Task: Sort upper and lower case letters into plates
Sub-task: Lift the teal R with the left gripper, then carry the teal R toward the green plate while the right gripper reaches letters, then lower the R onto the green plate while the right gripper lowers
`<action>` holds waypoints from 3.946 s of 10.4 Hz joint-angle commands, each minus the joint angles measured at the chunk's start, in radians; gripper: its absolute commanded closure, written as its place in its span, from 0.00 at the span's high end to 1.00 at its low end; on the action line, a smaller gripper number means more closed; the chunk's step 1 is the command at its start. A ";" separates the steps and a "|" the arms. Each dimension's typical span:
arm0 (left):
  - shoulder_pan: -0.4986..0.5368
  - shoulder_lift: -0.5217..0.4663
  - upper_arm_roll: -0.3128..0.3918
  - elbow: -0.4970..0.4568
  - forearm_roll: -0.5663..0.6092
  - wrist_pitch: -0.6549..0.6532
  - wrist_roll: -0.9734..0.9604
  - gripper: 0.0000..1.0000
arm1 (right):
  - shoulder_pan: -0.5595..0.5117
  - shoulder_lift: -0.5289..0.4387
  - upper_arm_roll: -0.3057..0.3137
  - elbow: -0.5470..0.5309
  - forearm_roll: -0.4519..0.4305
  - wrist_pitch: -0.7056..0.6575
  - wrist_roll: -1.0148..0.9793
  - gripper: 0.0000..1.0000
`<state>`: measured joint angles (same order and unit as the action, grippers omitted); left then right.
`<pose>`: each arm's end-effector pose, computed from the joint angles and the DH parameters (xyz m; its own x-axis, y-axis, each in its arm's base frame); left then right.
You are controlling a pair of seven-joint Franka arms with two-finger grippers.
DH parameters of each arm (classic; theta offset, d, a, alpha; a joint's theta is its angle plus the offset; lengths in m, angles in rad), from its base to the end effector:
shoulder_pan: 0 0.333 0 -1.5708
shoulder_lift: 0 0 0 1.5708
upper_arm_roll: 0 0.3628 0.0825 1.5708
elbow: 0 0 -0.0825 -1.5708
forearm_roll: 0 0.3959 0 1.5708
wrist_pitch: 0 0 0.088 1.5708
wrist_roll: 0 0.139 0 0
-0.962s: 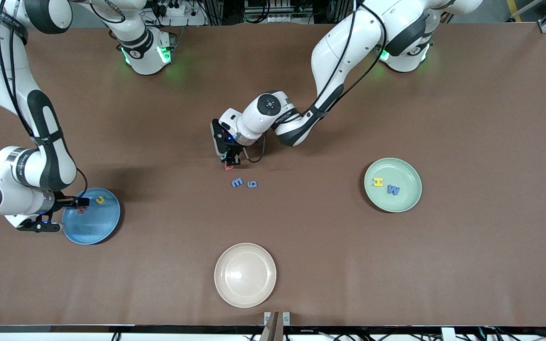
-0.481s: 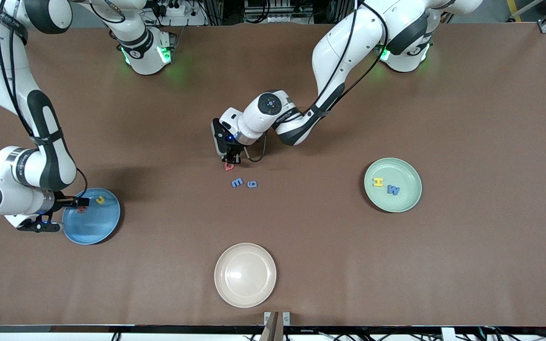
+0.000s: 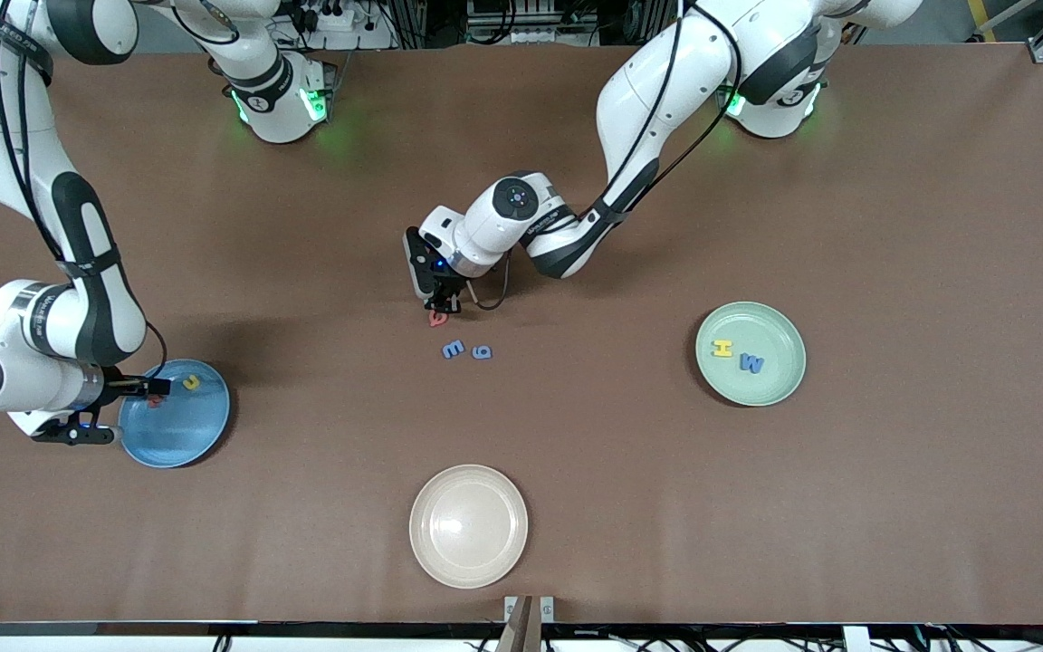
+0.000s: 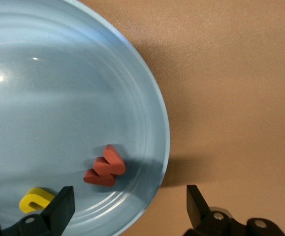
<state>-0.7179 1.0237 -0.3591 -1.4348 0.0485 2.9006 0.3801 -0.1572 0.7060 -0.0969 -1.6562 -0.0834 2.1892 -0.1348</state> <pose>0.4483 -0.6798 0.1423 0.2833 -0.8090 0.5151 -0.9560 -0.2810 0.0845 0.6765 -0.1742 0.1822 0.9805 -0.0557 -0.1887 -0.0379 -0.9946 0.0966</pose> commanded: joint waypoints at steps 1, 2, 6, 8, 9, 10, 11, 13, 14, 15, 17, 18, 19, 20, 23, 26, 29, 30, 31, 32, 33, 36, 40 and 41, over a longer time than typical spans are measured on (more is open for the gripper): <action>0.014 -0.025 -0.006 -0.062 -0.024 -0.046 -0.052 0.16 | -0.002 -0.005 0.014 0.012 -0.012 -0.014 0.007 1.00; 0.014 -0.046 -0.008 -0.068 -0.022 -0.047 -0.082 0.16 | -0.001 -0.006 0.017 0.012 -0.010 -0.017 0.009 1.00; 0.026 -0.197 -0.004 -0.067 -0.022 -0.337 -0.175 0.16 | -0.002 -0.040 0.046 0.016 0.017 -0.090 0.011 1.00; 0.086 -0.269 -0.004 -0.069 -0.015 -0.476 -0.167 0.16 | -0.002 -0.071 0.083 0.018 0.024 -0.106 0.012 1.00; 0.122 -0.310 -0.006 -0.068 -0.007 -0.563 -0.161 0.16 | -0.002 -0.082 0.124 0.018 0.040 -0.106 0.038 1.00; 0.165 -0.348 -0.004 -0.070 -0.003 -0.663 -0.126 0.15 | -0.001 -0.095 0.169 0.018 0.081 -0.108 0.091 1.00; 0.225 -0.379 -0.003 -0.072 -0.004 -0.772 -0.059 0.15 | 0.001 -0.108 0.227 0.018 0.099 -0.108 0.151 1.00; 0.361 -0.442 0.002 -0.099 -0.002 -0.886 0.120 0.15 | 0.001 -0.115 0.371 0.018 0.100 -0.095 0.198 1.00; 0.453 -0.461 0.000 -0.123 -0.002 -0.891 0.246 0.15 | 0.008 -0.108 0.444 0.015 0.102 -0.071 0.198 1.00; 0.530 -0.468 0.000 -0.146 -0.002 -0.891 0.367 0.15 | 0.052 -0.108 0.488 0.004 0.100 -0.033 0.208 1.00; 0.668 -0.481 -0.001 -0.220 0.017 -0.890 0.500 0.14 | 0.218 -0.114 0.484 -0.002 0.074 -0.011 0.320 1.00; 0.711 -0.516 -0.006 -0.296 0.048 -0.871 0.497 0.13 | 0.257 -0.111 0.483 -0.028 0.056 0.029 0.374 1.00; 0.730 -0.563 -0.004 -0.396 0.048 -0.821 0.494 0.13 | 0.287 -0.121 0.483 -0.090 0.050 0.073 0.385 1.00; 0.776 -0.621 -0.004 -0.512 0.053 -0.749 0.496 0.13 | 0.303 -0.137 0.483 -0.170 0.050 0.166 0.385 1.00; 0.819 -0.711 -0.003 -0.738 0.067 -0.576 0.496 0.13 | 0.378 -0.109 0.442 -0.226 0.027 0.271 0.409 1.00; 0.857 -0.705 -0.004 -0.760 0.068 -0.534 0.494 0.78 | 0.510 -0.099 0.337 -0.215 0.017 0.271 0.437 1.00; 0.894 -0.705 -0.006 -0.756 0.067 -0.520 0.476 1.00 | 0.602 -0.056 0.249 -0.157 0.017 0.277 0.442 1.00; 0.884 -0.706 -0.008 -0.751 0.067 -0.520 0.453 1.00 | 0.602 -0.051 0.249 -0.155 0.017 0.281 0.442 1.00; 0.867 -0.705 -0.032 -0.740 0.067 -0.520 0.392 1.00 | 0.602 -0.042 0.249 -0.151 0.017 0.282 0.443 1.00; 0.859 -0.705 -0.073 -0.722 0.067 -0.524 0.306 1.00 | 0.604 -0.034 0.249 -0.140 0.017 0.294 0.442 1.00; 0.859 -0.702 -0.127 -0.702 0.067 -0.524 0.196 1.00 | 0.605 -0.028 0.249 -0.137 0.017 0.303 0.442 1.00; 0.793 -0.659 -0.173 -0.635 0.067 -0.526 0.030 1.00 | 0.611 -0.016 0.247 -0.129 0.016 0.308 0.442 1.00; 0.674 -0.554 -0.167 -0.517 0.091 -0.526 -0.154 1.00 | 0.613 -0.010 0.241 -0.126 -0.065 0.346 0.445 0.00; 0.661 -0.535 -0.167 -0.485 0.102 -0.526 -0.199 1.00 | 0.613 -0.008 0.241 -0.126 -0.065 0.348 0.446 0.00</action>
<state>-0.0307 0.4434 -0.5313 -1.9856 0.1056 2.3786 0.2557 0.4442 0.6848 0.1554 -1.7998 -0.1156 2.5275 0.2852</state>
